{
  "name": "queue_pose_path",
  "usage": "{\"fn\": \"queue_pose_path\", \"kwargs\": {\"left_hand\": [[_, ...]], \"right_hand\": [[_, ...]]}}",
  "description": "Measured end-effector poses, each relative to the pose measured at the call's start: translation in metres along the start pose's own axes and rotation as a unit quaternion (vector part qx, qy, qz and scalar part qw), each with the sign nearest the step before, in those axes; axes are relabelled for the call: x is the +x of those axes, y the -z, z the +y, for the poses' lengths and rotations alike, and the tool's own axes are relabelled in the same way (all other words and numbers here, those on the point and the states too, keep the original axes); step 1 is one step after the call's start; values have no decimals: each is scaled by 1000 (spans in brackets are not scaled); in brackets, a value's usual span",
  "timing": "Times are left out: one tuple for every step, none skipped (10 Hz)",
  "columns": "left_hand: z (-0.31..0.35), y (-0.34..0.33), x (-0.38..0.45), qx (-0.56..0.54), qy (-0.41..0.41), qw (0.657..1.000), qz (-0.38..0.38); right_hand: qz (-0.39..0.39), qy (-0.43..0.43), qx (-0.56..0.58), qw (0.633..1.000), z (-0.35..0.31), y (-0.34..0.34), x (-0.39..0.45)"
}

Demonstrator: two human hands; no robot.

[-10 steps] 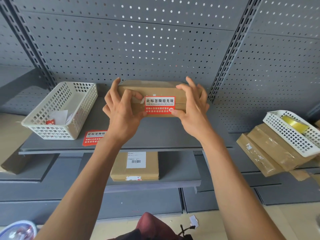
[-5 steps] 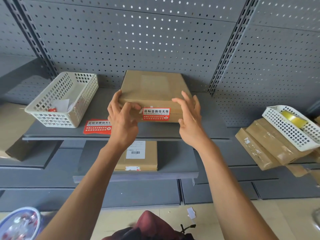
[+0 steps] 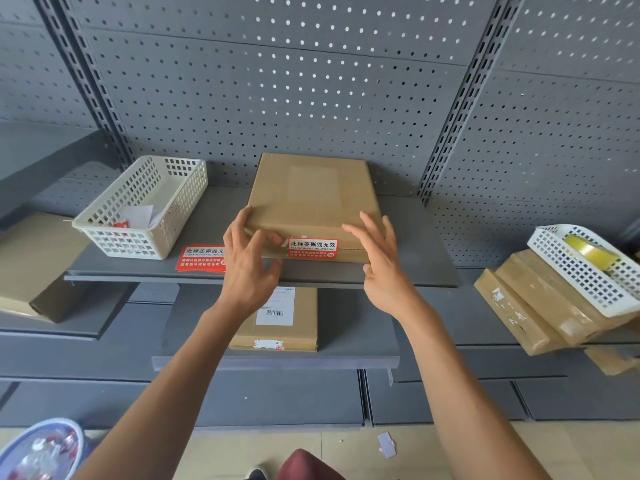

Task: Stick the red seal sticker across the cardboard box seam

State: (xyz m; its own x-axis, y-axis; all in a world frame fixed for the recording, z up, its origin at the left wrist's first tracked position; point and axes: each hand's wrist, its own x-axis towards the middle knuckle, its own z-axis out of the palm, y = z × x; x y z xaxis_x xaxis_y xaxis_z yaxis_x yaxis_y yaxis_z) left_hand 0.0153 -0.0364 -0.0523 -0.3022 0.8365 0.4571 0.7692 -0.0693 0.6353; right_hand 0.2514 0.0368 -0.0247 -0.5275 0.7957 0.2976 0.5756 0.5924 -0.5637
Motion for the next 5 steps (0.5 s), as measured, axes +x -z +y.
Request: {"fn": "queue_pose_path", "kwargs": {"left_hand": [[-8,8,0,16,-25,999,-18],[-14,20,2,14,-29,999,-27],[-11,39,10,7,-14,1000,-24],[-4,54,27,-13,26,1000,0],[10,68,50,-79,54,995,12]], "right_hand": [[-35,-6,21,999,7,10,-2],[-67,-20,48,996,13,27,-1],[-54,-41,81,994,12,53,-4],[9,-29,115,993,2,86,-10],[122,2,121,985,-23,125,-15]]}}
